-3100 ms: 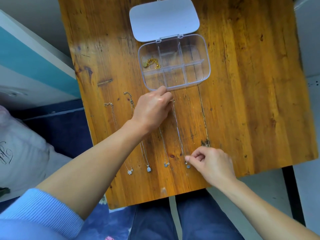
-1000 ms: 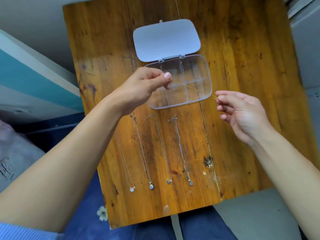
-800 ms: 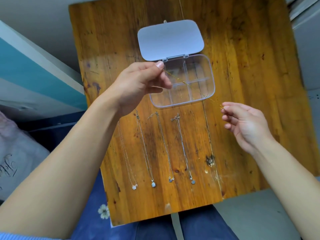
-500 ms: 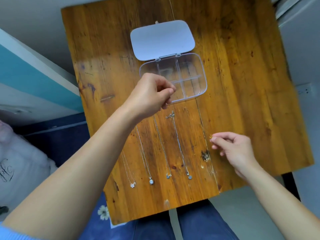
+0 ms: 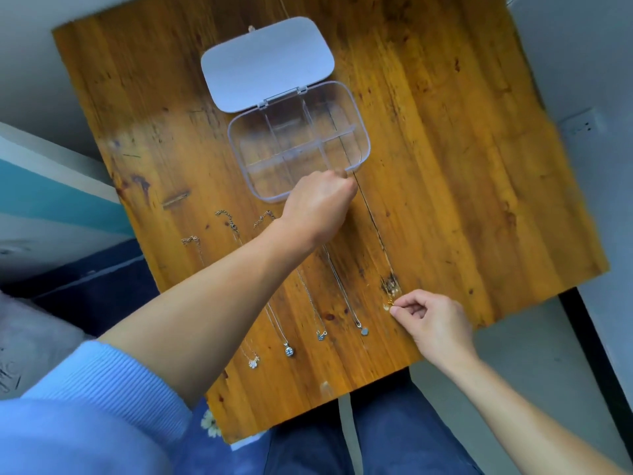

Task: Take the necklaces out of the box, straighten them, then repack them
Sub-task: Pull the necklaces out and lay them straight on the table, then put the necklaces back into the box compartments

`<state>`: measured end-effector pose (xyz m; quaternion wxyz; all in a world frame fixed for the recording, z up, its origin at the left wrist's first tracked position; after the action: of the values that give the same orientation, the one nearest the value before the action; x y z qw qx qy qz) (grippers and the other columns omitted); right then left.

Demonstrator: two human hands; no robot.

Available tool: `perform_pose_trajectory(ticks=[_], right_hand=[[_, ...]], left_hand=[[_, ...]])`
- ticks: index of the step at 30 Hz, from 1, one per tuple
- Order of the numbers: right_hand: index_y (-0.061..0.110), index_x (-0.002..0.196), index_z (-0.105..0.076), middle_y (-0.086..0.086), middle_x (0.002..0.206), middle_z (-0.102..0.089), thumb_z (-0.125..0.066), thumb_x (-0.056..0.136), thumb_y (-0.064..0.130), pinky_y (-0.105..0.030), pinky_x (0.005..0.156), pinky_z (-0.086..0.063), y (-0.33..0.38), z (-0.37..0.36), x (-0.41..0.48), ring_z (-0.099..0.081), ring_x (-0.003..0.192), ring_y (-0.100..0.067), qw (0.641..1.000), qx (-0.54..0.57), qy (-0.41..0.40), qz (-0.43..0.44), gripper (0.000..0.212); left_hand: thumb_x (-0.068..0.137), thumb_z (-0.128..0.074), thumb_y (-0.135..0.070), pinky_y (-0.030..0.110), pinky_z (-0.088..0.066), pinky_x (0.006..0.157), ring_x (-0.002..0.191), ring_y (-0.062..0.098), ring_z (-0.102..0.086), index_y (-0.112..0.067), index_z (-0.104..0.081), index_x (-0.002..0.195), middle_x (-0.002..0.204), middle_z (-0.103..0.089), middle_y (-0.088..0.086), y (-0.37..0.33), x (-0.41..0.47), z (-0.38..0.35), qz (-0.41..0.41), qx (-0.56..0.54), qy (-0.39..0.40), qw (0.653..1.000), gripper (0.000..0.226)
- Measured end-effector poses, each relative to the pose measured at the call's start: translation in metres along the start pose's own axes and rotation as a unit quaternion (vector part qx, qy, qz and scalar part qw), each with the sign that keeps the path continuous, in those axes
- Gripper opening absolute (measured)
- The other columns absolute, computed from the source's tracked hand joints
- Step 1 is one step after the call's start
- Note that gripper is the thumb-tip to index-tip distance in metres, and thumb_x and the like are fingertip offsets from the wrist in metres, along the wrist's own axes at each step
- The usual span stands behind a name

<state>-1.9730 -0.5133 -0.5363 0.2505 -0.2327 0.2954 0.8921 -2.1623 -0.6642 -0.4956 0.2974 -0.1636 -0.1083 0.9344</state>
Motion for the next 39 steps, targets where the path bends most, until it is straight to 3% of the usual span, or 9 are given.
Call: perform_pose_trajectory(ticks=[10,14,17,19,22,26,30,35,39], right_hand=[[0.033,0.086,-0.067,0.018,0.08,-0.064,-0.074,0.079,0.041,-0.024,0.059,-0.044,0.011,0.007,-0.006,-0.061,0.071,-0.009,0.994,-0.088,-0.03,0.056,0.013],[0.032,0.091,-0.068,0.019,0.076,-0.057,-0.074,0.08,0.035,-0.021,0.053,-0.04,0.041,0.014,-0.003,-0.054,0.061,0.0,0.989,-0.066,-0.047,0.12,0.013],[0.029,0.09,-0.068,0.021,0.073,-0.053,-0.072,0.082,0.032,-0.022,0.055,-0.041,0.077,0.001,0.003,-0.053,0.061,0.001,0.983,-0.046,-0.008,0.179,0.01],[0.027,0.091,-0.069,0.018,0.075,-0.055,-0.07,0.083,0.033,-0.025,0.058,-0.045,0.101,-0.016,0.006,-0.055,0.063,-0.004,0.975,-0.054,0.026,0.212,0.01],[0.027,0.097,-0.068,0.013,0.084,-0.063,-0.066,0.086,0.04,-0.028,0.064,-0.047,0.133,-0.046,0.006,-0.061,0.076,-0.013,0.964,-0.088,0.056,0.246,0.018],[0.022,0.097,-0.067,0.006,0.09,-0.069,-0.06,0.089,0.047,-0.029,0.065,-0.042,0.155,-0.071,0.006,-0.064,0.082,-0.019,0.949,-0.174,0.029,0.262,0.028],[0.015,0.094,-0.064,-0.002,0.091,-0.07,-0.051,0.097,0.037,-0.032,0.061,-0.038,0.158,-0.085,0.002,-0.066,0.082,-0.028,0.931,-0.244,0.045,0.267,0.026],[0.02,0.085,-0.057,0.004,0.088,-0.061,-0.05,0.096,0.033,-0.032,0.066,-0.042,0.163,-0.065,0.002,-0.057,0.081,-0.017,0.95,-0.089,0.115,0.276,0.019],[0.016,0.078,-0.057,0.004,0.124,-0.059,-0.061,0.09,0.02,-0.033,0.088,-0.044,0.188,-0.026,0.001,-0.053,0.117,-0.012,0.936,0.065,0.114,0.326,0.013]], left_hand=[[0.082,-0.044,0.01,0.04,-0.035,0.051,0.06,0.033,-0.044,-0.004,-0.049,0.083,0.1,-0.051,0.019,-0.008,-0.008,-0.01,-0.006,0.045,0.023,0.999,0.015],[0.092,-0.049,-0.01,0.044,-0.048,0.055,0.071,0.039,-0.06,-0.004,-0.059,0.093,0.096,-0.059,0.015,0.02,-0.036,0.014,0.044,-0.048,-0.083,0.994,0.012],[0.092,-0.055,-0.023,0.043,-0.053,0.065,0.076,0.032,-0.065,-0.01,-0.066,0.093,0.091,-0.068,0.009,0.071,-0.073,0.041,0.165,-0.136,-0.215,0.953,0.018],[0.092,-0.056,-0.028,0.039,-0.052,0.068,0.078,0.027,-0.064,-0.011,-0.066,0.091,0.086,-0.069,0.005,0.105,-0.091,0.046,0.262,-0.186,-0.238,0.917,0.02],[0.092,-0.055,-0.036,0.04,-0.054,0.072,0.081,0.028,-0.066,-0.011,-0.065,0.094,0.085,-0.069,0.006,0.138,-0.098,0.035,0.352,-0.28,-0.21,0.868,0.027],[0.094,-0.053,-0.041,0.052,-0.057,0.077,0.083,0.035,-0.068,-0.009,-0.061,0.089,0.084,-0.071,0.017,0.151,-0.087,0.015,0.382,-0.418,-0.15,0.811,0.033],[0.095,-0.052,-0.039,0.051,-0.057,0.079,0.081,0.034,-0.068,-0.008,-0.06,0.088,0.081,-0.07,0.015,0.157,-0.076,0.011,0.38,-0.44,-0.141,0.801,0.033],[0.096,-0.053,-0.036,0.039,-0.054,0.068,0.063,0.02,-0.059,-0.02,-0.052,0.075,0.066,-0.063,0.001,0.161,-0.073,0.003,0.359,-0.469,-0.152,0.793,0.027],[0.096,-0.054,-0.037,0.021,-0.045,0.048,0.053,0.012,-0.054,-0.02,-0.05,0.072,0.064,-0.062,0.001,0.162,-0.074,-0.002,0.352,-0.486,-0.162,0.783,0.029]])
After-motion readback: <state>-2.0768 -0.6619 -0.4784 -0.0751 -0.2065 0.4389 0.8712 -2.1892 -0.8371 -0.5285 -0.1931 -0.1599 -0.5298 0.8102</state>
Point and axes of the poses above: each hand's wrist, its own x-axis towards the middle knuckle, its own z-axis out of the back of the hand, y = z × x, the point moved 8 cm from there along x, towards the middle knuckle
